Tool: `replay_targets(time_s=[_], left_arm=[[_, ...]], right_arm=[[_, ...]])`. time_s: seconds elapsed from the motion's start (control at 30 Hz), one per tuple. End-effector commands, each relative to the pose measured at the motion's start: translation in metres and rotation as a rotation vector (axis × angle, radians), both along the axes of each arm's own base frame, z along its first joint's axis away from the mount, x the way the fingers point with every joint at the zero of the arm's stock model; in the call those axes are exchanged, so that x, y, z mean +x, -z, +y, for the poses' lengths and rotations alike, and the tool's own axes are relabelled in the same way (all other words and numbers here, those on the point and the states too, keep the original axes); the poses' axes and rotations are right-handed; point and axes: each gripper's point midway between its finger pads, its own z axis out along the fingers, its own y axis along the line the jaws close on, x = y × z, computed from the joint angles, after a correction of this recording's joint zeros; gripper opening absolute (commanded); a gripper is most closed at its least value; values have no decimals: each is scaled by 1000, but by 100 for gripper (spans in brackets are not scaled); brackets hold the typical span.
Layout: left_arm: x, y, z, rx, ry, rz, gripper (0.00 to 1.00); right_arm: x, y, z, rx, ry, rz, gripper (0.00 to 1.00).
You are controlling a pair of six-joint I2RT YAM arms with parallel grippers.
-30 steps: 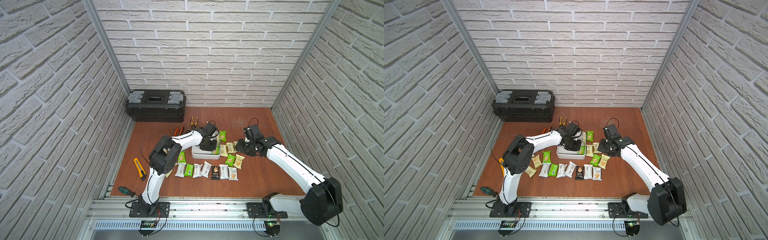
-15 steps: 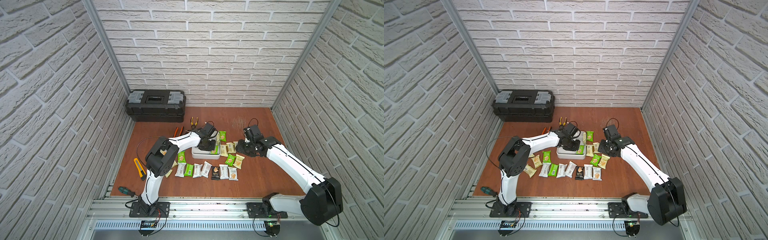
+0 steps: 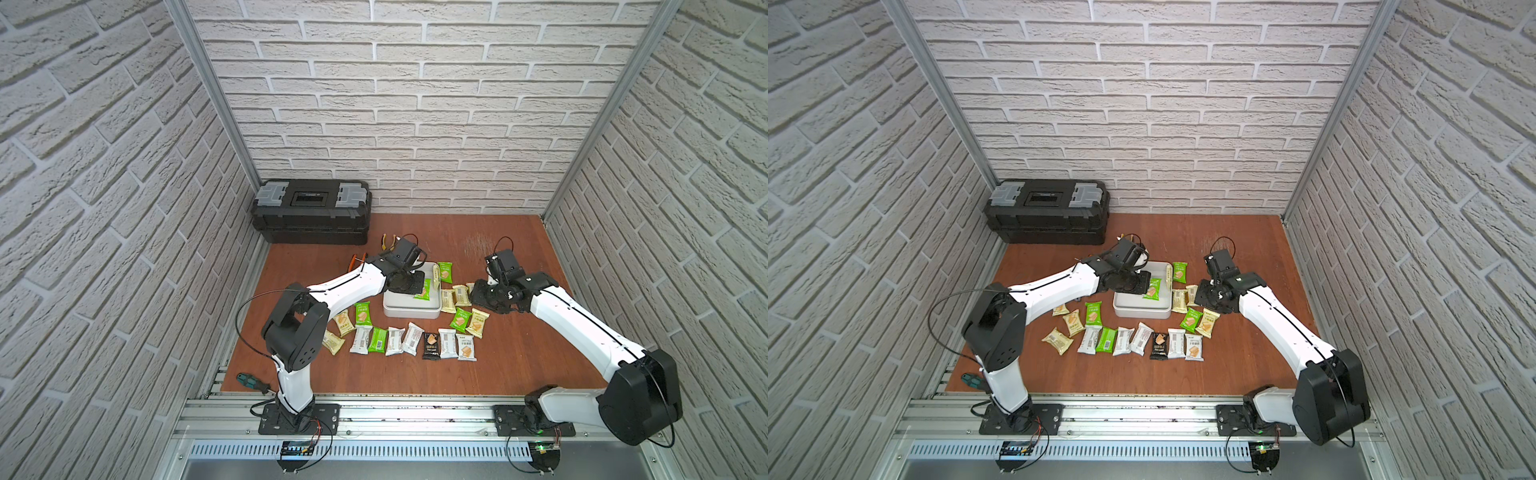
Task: Take the cookies out of the storage box
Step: Pick up the cookie from the storage box, then place the cookie at the center of the board.
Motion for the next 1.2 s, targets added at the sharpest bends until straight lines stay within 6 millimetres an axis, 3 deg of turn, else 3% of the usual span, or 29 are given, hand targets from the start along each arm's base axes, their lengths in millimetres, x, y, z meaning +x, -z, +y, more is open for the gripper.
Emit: replay_targets(time_s=[0.0,0.3,0.4,0.7,0.9,1.17], left_arm=[[-12,-21,20,17,7,-37,0],[-98,-23,67,125,65,10,0],[-114,-31,86,178,58,-17,0],[-172,-3,114,189,75,87,0],[-194,22,122,252,92,122,0],[-202,55,132,341,73,165,0]], right_arm=[[13,-7,11,28,-40,-35,51],[17,-9,16,38,-77,-45,51],[16,-8,15,34,-83,-45,51],[21,-3,21,52,-91,-28,50],[21,-8,18,29,-96,-26,50],[22,-9,21,42,-95,-17,50]])
